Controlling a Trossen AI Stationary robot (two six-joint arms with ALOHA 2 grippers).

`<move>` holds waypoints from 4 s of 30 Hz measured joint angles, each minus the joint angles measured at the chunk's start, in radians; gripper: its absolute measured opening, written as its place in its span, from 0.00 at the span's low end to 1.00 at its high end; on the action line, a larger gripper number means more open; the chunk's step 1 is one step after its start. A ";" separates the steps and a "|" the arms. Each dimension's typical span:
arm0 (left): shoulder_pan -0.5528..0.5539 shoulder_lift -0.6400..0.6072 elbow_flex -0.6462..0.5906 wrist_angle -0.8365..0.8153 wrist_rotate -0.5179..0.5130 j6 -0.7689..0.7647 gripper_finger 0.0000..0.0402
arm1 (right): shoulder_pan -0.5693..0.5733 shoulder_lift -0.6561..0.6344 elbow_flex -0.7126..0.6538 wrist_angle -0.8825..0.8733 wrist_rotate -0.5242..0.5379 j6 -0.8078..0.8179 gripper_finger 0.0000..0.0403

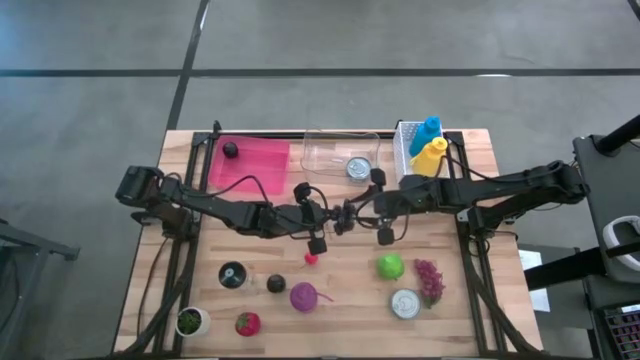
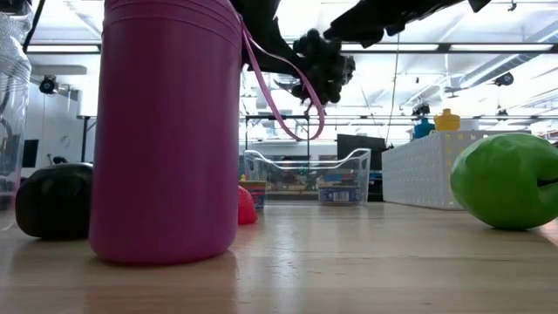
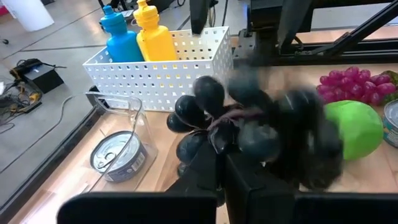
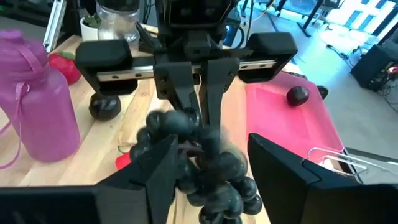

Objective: Pick & Place Food Item
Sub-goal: Put the black grapes into the pink bin, then put the blue red tuna can into the transparent bin

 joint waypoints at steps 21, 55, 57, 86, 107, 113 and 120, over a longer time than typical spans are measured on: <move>0.017 -0.277 0.000 -0.549 -0.330 -0.226 0.01 | 0.000 -0.152 0.001 -0.133 -0.001 0.063 0.53; 0.748 -0.346 -0.001 -1.124 -0.059 -0.501 0.01 | 0.000 -0.083 0.000 -0.131 0.000 0.057 0.54; 0.760 -0.310 -0.001 -1.141 -0.059 -0.499 0.02 | 0.000 -0.083 0.000 -0.132 0.000 0.057 0.54; 0.786 -0.163 -0.001 -1.231 -0.053 -0.472 0.13 | 0.000 -0.083 0.000 -0.131 0.000 0.053 0.54; 0.792 -0.163 -0.001 -1.230 -0.060 -0.433 0.42 | 0.000 -0.083 0.000 -0.123 0.000 0.061 0.54; 0.792 -0.189 0.009 -1.230 -0.060 -0.404 0.44 | 0.000 -0.083 0.000 -0.123 0.001 0.061 0.53; 0.774 -0.318 0.027 -1.228 -0.059 -0.449 0.42 | 0.000 -0.083 0.000 -0.126 0.001 0.057 0.52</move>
